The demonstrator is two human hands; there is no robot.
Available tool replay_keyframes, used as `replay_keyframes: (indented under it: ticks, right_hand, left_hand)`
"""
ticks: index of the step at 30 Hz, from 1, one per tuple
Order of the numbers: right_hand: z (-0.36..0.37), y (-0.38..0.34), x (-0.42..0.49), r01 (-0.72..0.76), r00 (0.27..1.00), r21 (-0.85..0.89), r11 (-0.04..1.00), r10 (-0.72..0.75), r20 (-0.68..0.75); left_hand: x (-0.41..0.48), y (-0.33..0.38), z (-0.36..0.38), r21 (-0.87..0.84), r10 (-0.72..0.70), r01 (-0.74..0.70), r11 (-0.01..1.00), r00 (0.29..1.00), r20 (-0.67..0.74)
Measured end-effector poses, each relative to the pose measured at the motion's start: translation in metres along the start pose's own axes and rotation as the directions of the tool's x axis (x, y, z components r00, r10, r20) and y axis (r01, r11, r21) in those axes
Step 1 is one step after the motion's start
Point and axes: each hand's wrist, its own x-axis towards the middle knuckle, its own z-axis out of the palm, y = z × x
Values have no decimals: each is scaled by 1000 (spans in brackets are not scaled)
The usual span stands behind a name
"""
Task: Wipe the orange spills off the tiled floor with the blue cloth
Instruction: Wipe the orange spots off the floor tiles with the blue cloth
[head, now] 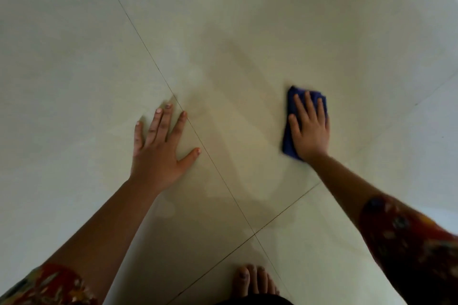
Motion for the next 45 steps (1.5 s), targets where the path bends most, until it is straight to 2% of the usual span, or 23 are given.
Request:
replay_keyframes:
  ticks: [3,5,7,9,10,12,14,15,18,20,22,24,26,28,29,30,34,35,37,39,43,44,45]
  right_hand:
    - [-4,-45,78,-146,989,21,989,146,-3]
    - [-3,-85,118,-150,989,55,987,150,5]
    - [4,-133,138,-34,999,39,999,34,8]
    - [12,-182,130,209,978,7,978,-209,9]
    - [15,-195,114,373,928,-20,928,-373,19]
    - [20,-193,82,702,712,-52,711,-698,71]
    - [19,-164,75,841,540,-20,540,-836,97]
    - [20,-152,84,825,565,-17,565,-824,52]
    - [17,-160,118,425,905,-4,905,-425,-36]
    - [17,-197,122,333,943,18,943,-333,-12]
    - [27,-239,98,553,833,6,833,-552,-29]
    - [41,-263,45,822,568,-28,569,-822,-38]
    - [42,-245,-22,969,247,-22,246,-961,126]
    - [33,-195,-56,993,91,61,104,-976,196]
    - [28,-171,-59,992,84,73,100,-977,196]
    - [24,-150,-51,988,131,53,144,-973,190]
    - [23,-149,-12,806,591,-50,590,-797,124]
    - [26,-172,-10,740,673,-63,670,-735,88]
    - [36,-224,-17,668,744,-31,744,-667,31]
    - [46,-266,-49,733,681,9,680,-733,-6]
    - [42,-244,-113,965,257,13,263,-951,172]
    - [41,-238,-101,974,218,29,226,-961,172]
    - [42,-237,-80,966,254,9,258,-956,150]
  left_hand:
    - [0,0,0,-14,-10,10,1000,1000,-4]
    - [0,0,0,-19,-10,11,1000,1000,11]
    - [2,-1,0,-40,-13,14,999,1000,24]
    - [3,-3,-3,-99,-8,12,995,999,36]
    - [2,-4,-4,-148,-12,17,989,999,33]
    - [-4,-11,-9,-211,-44,44,977,999,6]
    - [-14,-24,-14,-205,-112,106,973,994,-14]
    - [-20,-31,-16,-197,-153,145,970,988,-26]
    - [-48,-52,-19,-177,-244,234,956,969,-33]
    - [-64,-62,-20,-197,-304,291,936,952,-36]
    - [-79,-67,-19,-225,-362,346,911,931,-35]
    - [-98,-70,-17,-229,-399,385,894,917,-14]
    - [-113,-74,-15,-207,-376,369,906,927,8]
    - [-128,-78,-16,-163,-345,344,925,938,21]
    - [-140,-81,-14,-142,-349,348,927,937,20]
    - [-150,-84,-13,-121,-365,364,924,931,12]
    - [-174,-84,0,-39,-433,432,901,901,-28]
    - [-174,-83,3,-29,-445,444,896,895,-36]
    - [-173,-78,5,-57,-471,469,881,881,-38]
    - [-179,-76,6,-71,-498,494,866,866,-47]
    - [-204,-92,3,-25,-519,518,855,854,-37]
    - [-215,-99,2,-6,-530,530,848,847,-40]
    - [-223,-105,1,18,-530,531,847,847,-39]
